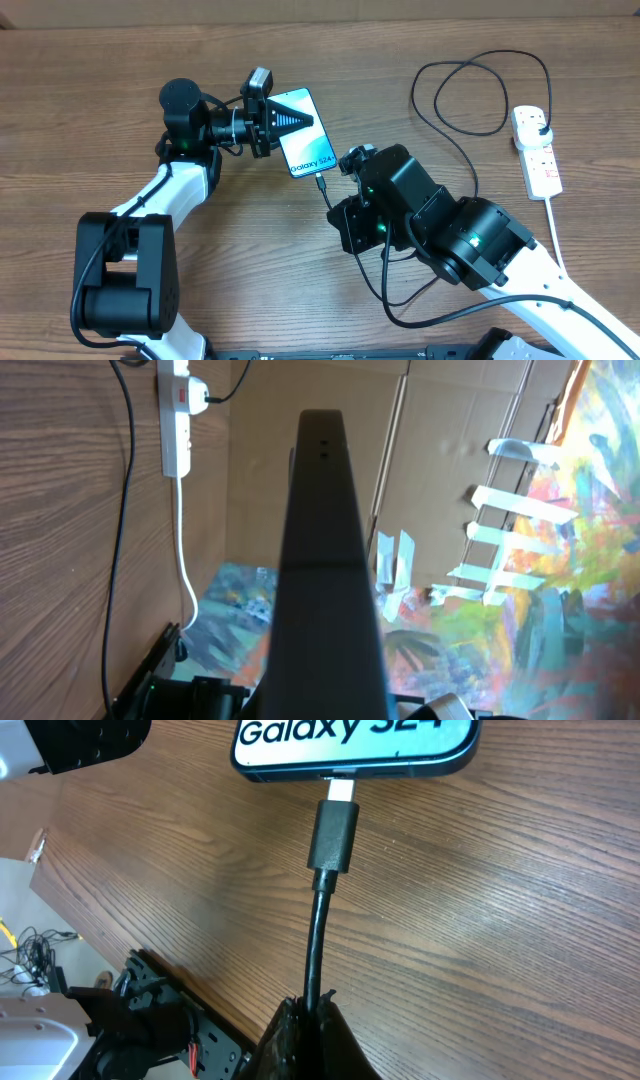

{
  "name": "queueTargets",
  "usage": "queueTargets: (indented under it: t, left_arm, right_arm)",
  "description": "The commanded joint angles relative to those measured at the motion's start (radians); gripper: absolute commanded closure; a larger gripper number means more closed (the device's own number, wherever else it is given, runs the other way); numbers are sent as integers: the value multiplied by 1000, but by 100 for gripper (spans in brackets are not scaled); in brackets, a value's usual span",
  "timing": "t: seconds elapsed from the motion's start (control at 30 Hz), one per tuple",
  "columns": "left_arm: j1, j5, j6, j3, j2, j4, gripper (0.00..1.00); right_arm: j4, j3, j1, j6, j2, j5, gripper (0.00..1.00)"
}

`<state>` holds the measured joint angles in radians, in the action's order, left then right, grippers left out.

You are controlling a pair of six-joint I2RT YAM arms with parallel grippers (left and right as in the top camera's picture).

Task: Plug charger to phone and switch on socket
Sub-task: 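Push the USB-C plug upward into the phone's port with the right gripper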

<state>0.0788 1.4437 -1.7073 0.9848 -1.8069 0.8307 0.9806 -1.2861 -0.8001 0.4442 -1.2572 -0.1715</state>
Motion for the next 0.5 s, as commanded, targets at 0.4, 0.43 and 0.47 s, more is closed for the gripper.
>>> queueTargets:
  t: [0.4, 0.43, 0.47]
  left_arm:
    - [6, 1, 95, 26, 2, 3, 96]
    - [5, -9, 105, 26, 0, -4, 96]
    - [6, -19, 117, 26, 0, -19, 96]
  right_arm:
    - [47, -2, -11, -70, -23, 63, 96]
    - [55, -2, -27, -104, -23, 64, 96]
    - [58, -2, -50, -124, -23, 78, 96]
